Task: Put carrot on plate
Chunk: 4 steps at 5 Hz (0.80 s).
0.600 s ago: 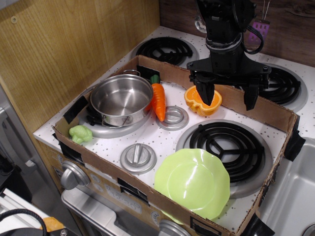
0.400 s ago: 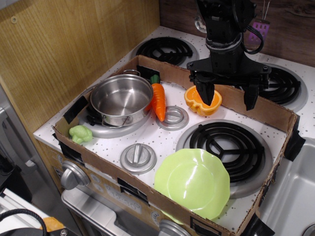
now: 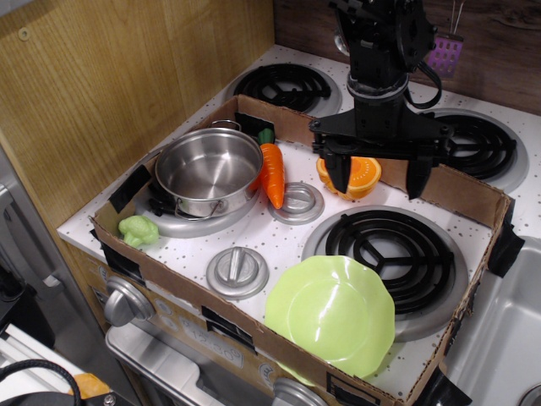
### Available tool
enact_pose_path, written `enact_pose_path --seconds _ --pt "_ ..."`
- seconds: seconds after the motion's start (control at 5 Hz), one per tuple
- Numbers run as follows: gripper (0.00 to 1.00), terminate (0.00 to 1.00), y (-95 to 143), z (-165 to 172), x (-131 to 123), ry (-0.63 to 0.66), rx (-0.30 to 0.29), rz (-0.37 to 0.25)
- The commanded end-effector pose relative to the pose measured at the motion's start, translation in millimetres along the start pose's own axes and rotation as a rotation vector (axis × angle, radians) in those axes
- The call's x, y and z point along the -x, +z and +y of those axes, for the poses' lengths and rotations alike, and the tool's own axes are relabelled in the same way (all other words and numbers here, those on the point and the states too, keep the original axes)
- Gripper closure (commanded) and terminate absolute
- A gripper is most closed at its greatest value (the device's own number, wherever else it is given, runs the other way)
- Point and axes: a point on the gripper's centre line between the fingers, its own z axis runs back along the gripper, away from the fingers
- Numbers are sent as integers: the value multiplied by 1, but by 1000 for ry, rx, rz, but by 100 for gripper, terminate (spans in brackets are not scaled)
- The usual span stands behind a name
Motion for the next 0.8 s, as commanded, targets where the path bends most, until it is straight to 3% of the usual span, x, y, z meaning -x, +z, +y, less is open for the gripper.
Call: enact_pose_path --seconds 0.0,0.4,0.6 --pt "0 0 28 19 -16 286 -141 -112" --pt "0 0 24 47 0 353 -208 -265" --pt "0 0 17 53 17 366 -212 -305"
